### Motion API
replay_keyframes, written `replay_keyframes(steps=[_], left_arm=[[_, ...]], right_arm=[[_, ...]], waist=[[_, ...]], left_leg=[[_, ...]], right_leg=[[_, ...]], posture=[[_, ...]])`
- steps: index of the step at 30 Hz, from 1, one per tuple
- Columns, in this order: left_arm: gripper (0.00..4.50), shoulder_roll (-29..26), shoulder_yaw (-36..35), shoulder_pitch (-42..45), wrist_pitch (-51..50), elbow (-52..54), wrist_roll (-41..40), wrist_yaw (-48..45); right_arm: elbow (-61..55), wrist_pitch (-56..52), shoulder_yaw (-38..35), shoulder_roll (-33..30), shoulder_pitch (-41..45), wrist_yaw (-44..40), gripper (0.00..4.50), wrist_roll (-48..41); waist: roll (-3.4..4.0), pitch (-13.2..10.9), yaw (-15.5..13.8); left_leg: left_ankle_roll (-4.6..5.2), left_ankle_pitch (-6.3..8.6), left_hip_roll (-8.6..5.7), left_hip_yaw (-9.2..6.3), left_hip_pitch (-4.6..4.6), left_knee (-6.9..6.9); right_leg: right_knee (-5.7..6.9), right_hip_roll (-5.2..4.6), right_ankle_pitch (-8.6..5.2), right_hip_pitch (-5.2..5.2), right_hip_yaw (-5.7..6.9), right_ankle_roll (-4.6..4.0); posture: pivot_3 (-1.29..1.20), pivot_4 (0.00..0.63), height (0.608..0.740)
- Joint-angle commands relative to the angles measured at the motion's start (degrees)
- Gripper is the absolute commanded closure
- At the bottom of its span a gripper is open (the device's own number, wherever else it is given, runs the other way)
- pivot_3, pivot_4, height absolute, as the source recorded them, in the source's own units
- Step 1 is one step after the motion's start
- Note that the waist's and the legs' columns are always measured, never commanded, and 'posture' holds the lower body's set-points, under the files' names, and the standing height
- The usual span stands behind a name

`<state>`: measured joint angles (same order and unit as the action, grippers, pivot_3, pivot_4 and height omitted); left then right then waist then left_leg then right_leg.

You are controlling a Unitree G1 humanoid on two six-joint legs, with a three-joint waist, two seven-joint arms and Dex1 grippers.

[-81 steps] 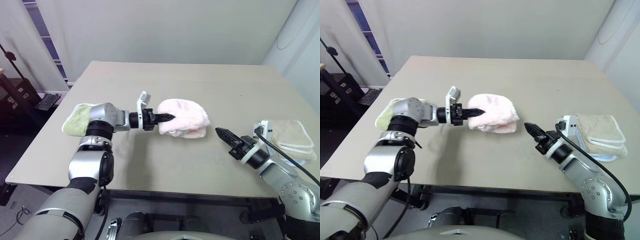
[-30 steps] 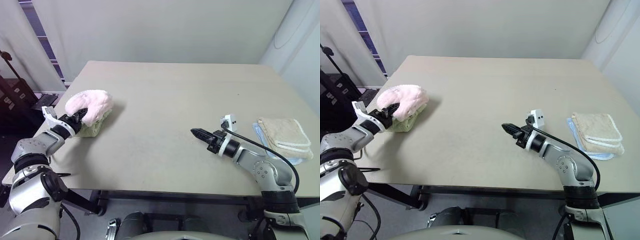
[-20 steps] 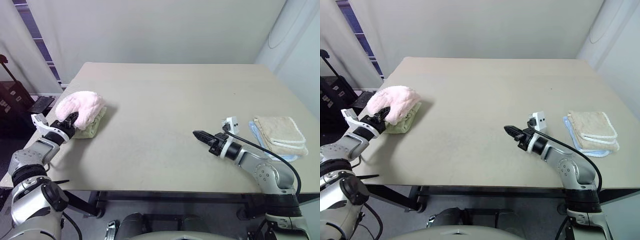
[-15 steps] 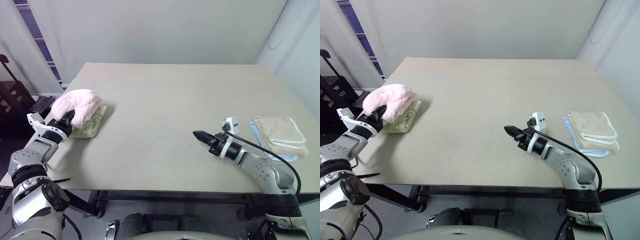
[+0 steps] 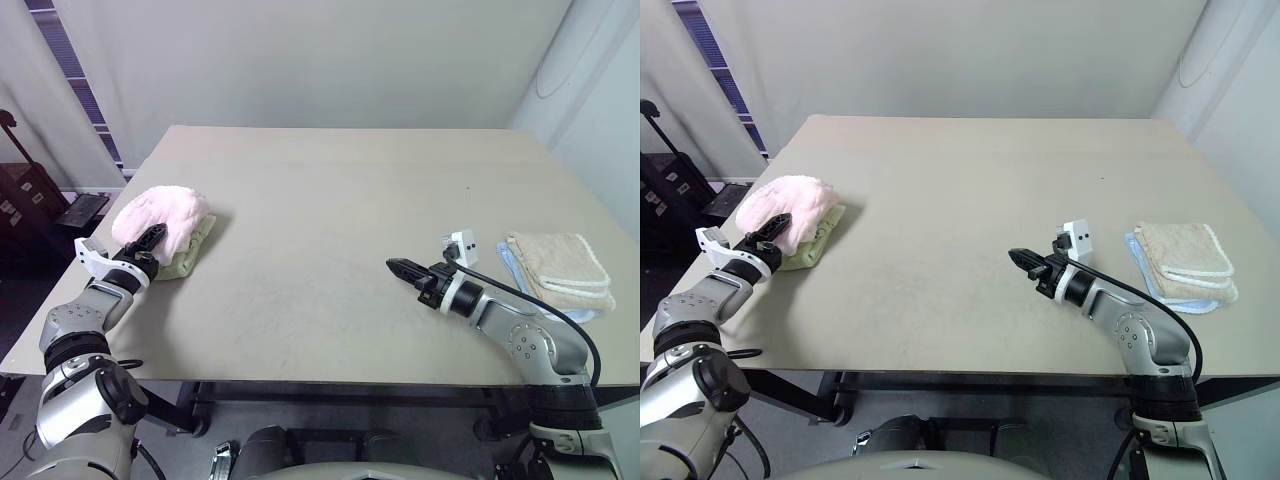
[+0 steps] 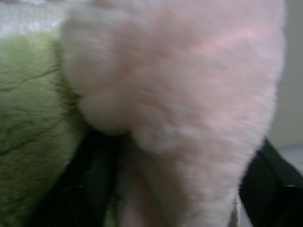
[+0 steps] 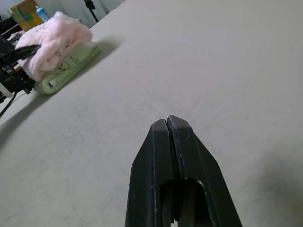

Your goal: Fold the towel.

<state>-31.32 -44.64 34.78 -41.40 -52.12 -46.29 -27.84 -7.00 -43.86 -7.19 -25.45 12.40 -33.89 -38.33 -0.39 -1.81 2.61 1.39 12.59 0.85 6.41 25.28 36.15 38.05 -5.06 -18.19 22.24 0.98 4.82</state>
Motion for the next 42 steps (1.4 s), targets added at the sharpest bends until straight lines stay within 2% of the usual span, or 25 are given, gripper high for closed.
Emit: replay_keyframes(steps=[1, 6, 9, 12, 13, 16, 19, 21, 23, 27, 29, 33, 36, 42], left_arm=[[0.04, -2.3, -3.0, -2.4, -6.1, 3.6, -3.7, 1.7], [0.04, -1.5, -8.2, -11.2, -19.8, 17.2, -13.1, 5.4], [0.04, 0.1, -10.8, -15.7, -24.7, 24.8, -18.3, 9.0], [0.04, 1.8, -8.1, -24.0, -30.1, 39.4, -23.2, 6.4], [0.04, 1.6, -5.7, -26.9, -29.5, 45.7, -23.8, 2.1], [0.04, 0.7, -0.5, -29.9, -25.5, 56.0, -23.7, -6.7], [0.04, -3.8, 10.3, -29.7, -17.4, 62.1, -15.6, -17.7], [0.04, -4.5, 15.3, -27.8, -9.4, 63.0, -10.5, -22.7], [0.04, -4.4, 20.3, -24.5, -2.6, 62.3, -6.0, -26.8], [0.04, -3.8, 30.3, -21.0, 12.2, 57.9, 4.7, -36.0], [0.04, -1.6, 34.8, -18.1, 20.8, 52.7, 9.9, -39.7], [0.04, 0.9, 40.6, -12.5, 30.8, 41.6, 16.4, -45.8], [0.0, 3.3, 42.8, -8.0, 34.4, 34.3, 18.2, -48.7], [0.0, 5.8, 44.4, -2.8, 38.8, 26.1, 20.8, -52.4]], right_arm=[[-1.0, 1.5, -0.7, 0.3, 0.8, -0.5, 4.5, 0.2], [-0.7, 2.4, -0.7, 1.1, 0.4, -0.6, 4.5, 0.2], [-0.7, 2.7, -0.3, 1.7, 0.2, -0.6, 4.5, 0.3], [-1.3, 2.9, -0.5, 2.0, -0.2, -1.1, 4.5, 0.1], [-1.8, 3.0, -0.9, 1.9, -0.4, -1.5, 4.5, -0.3], [-3.7, 4.2, -1.8, 1.0, -1.0, -3.2, 4.5, -0.8], [-5.5, 6.8, -2.4, -1.1, -2.0, -5.8, 4.5, 0.4], [-5.8, 8.5, -2.5, -2.3, -2.3, -7.3, 4.5, 0.9], [-6.3, 10.4, -4.2, -2.9, -2.8, -8.1, 4.5, 0.5], [-7.2, 10.7, -6.0, -5.4, -4.2, -8.5, 4.5, 0.9], [-7.7, 12.0, -7.4, -6.9, -5.6, -8.5, 4.5, 1.7], [-8.7, 11.7, -9.2, -8.9, -8.1, -9.3, 4.5, 0.7], [-10.1, 10.8, -11.7, -9.4, -9.7, -8.3, 3.66, -0.6], [-14.4, 10.0, -14.0, -11.8, -14.7, -10.2, 1.4, -1.6]], waist=[[0.01, 0.0, 0.2], [-0.02, 0.0, 1.3], [-0.04, 0.0, 1.4], [-0.07, 0.1, 1.4], [-0.12, 0.1, 1.4], [-0.22, 0.1, 0.3], [-0.11, 0.1, -0.5], [0.07, 0.2, -0.5], [0.08, 0.2, -0.5], [0.1, 0.2, -0.3], [0.09, 0.2, -0.3], [0.03, 0.2, -0.4], [0.02, 0.2, -0.4], [0.01, 0.2, -0.2]], left_leg=[[0.0, 0.0, 0.0, 0.0, -0.02, 0.0], [0.0, 0.0, 0.01, 0.0, -0.08, -0.06], [0.0, 0.0, 0.01, 0.0, -0.12, -0.06], [0.0, 0.0, 0.01, 0.0, -0.26, -0.05], [-0.01, 0.0, 0.01, 0.0, -0.27, -0.06], [-0.06, -0.01, 0.01, 0.0, -0.27, -0.09], [-0.1, -0.03, 0.01, 0.05, -0.27, -0.23], [-0.1, -0.02, 0.01, 0.39, -0.29, -0.73], [-0.1, -0.02, 0.15, 1.38, -0.43, -1.55], [-0.16, -0.06, 0.29, 1.54, -0.45, -1.13], [-0.15, -0.07, 0.34, 1.65, -0.5, -1.0], [-0.1, -0.1, 0.42, 1.68, -0.5, -0.76], [0.29, -0.1, 0.71, 1.68, -0.41, -0.35], [0.54, -0.08, 0.9, 1.67, 0.02, 0.05]], right_leg=[[0.01, 0.0, 0.0, 0.01, 0.0, 0.0], [0.04, 0.0, 0.02, 0.01, 0.0, 0.03], [0.06, 0.0, 0.02, -0.01, 0.0, 0.04], [0.08, 0.0, 0.01, -0.12, 0.0, 0.01], [0.07, 0.0, 0.01, -0.12, 0.0, -0.01], [0.02, -0.02, -0.04, -0.13, 0.06, -0.29], [-0.07, -0.08, 0.18, -0.12, 0.21, -0.66], [-0.5, -0.16, 0.49, -0.11, 0.31, -1.18], [-0.96, -0.56, 0.81, 0.04, 0.58, -1.64], [-0.97, -0.62, 1.0, -0.02, 0.71, -1.34], [-1.05, -0.63, 1.0, -0.05, 0.72, -1.32], [-1.13, -0.61, 1.0, -0.04, 0.73, -1.31], [-1.11, -0.48, 0.96, -0.06, 0.88, -1.23], [-0.99, -0.34, 1.03, 0.08, 0.94, -0.99]], posture=[[0.0, 0.0, 0.74], [0.0, 0.0, 0.74], [0.0, 0.0, 0.74], [0.0, 0.0, 0.74], [0.0, 0.0, 0.74], [0.0, 0.0, 0.74], [0.0, 0.0, 0.74], [0.0, 0.0, 0.74], [0.0, 0.0, 0.74], [0.0, 0.0, 0.74], [0.0, 0.0, 0.74], [0.0, 0.0, 0.74], [0.0, 0.0, 0.74], [0.0, 0.0, 0.74]])
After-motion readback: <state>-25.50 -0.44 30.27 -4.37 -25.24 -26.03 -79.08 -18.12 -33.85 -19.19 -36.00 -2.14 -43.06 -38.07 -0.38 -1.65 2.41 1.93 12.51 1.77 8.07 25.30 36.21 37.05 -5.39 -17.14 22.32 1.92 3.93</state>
